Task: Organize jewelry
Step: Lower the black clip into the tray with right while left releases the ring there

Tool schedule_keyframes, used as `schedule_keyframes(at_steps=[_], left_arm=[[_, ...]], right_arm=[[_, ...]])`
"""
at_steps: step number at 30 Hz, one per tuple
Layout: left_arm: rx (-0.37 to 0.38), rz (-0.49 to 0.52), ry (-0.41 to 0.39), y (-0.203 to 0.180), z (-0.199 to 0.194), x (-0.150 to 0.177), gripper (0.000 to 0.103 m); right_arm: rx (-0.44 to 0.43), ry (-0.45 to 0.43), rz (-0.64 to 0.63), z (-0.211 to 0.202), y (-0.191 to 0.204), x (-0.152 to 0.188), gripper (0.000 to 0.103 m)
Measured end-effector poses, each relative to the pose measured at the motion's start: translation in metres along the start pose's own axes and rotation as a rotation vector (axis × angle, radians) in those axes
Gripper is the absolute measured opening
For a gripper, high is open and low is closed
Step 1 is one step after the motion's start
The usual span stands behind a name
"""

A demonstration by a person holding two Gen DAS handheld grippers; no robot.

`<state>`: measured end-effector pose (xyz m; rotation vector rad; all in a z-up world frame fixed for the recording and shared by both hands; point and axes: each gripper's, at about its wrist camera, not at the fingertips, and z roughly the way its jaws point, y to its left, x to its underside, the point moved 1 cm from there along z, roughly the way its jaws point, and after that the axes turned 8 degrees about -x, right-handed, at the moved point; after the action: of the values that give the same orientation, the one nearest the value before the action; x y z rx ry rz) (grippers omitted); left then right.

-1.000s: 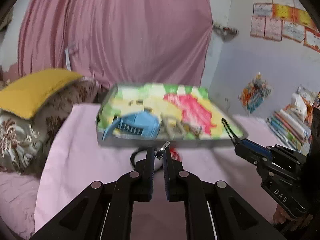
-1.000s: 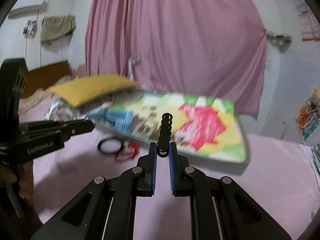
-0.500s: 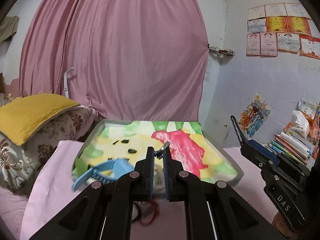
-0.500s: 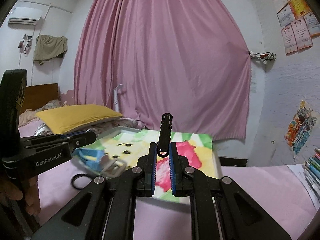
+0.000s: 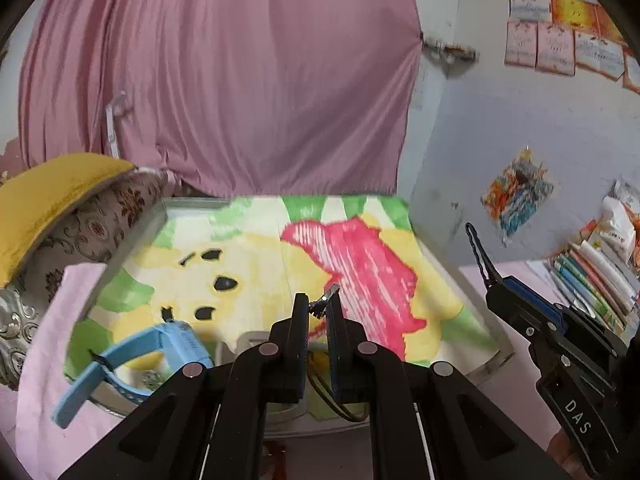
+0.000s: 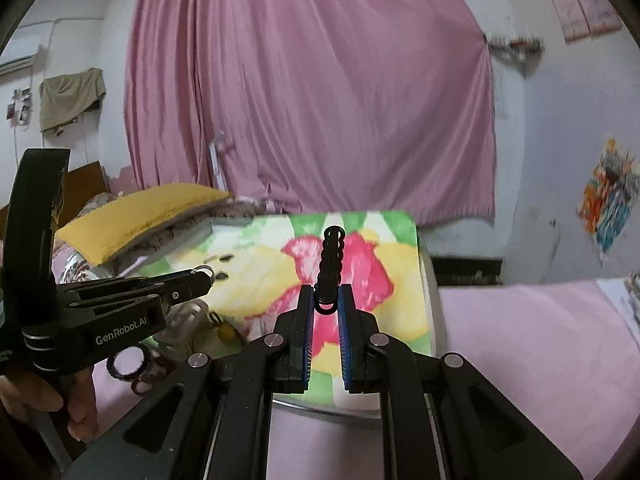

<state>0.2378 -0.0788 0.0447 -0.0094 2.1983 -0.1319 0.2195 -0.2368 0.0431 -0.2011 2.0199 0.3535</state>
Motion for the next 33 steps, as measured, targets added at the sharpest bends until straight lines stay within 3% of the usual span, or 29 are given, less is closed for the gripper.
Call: schedule_keyframes(at_steps=[10, 19, 22, 26, 28, 31, 33], left_arm=[[0.004, 0.043, 0.193, -0.007, 0.031, 0.008, 0.008], [-0.004, 0.066, 0.212, -0.011, 0.031, 0.005, 0.009], [0.003, 0.062, 0.214, -0.011, 0.031, 0.005, 0.009], [0.015, 0.050, 0.204, -0.008, 0.028, 0.007, 0.009], [0.027, 0.038, 0.186, -0.004, 0.022, 0.007, 0.016], [0.038, 0.019, 0.142, 0.001, 0.011, 0.005, 0.033], [0.036, 0.008, 0.089, 0.006, -0.002, 0.004, 0.042]], right_arm=[[-0.061, 0.208, 0.116, 0.036, -0.024, 0.017, 0.010], [-0.079, 0.308, 0.135, 0.054, -0.020, 0.026, 0.011], [-0.078, 0.310, 0.130, 0.052, -0.018, 0.024, 0.011], [-0.071, 0.279, 0.141, 0.043, -0.017, 0.024, 0.025], [-0.059, 0.250, 0.140, 0.036, -0.016, 0.023, 0.026], [-0.044, 0.181, 0.131, 0.022, -0.013, 0.018, 0.029], [-0.028, 0.142, 0.126, 0.013, -0.011, 0.016, 0.042]])
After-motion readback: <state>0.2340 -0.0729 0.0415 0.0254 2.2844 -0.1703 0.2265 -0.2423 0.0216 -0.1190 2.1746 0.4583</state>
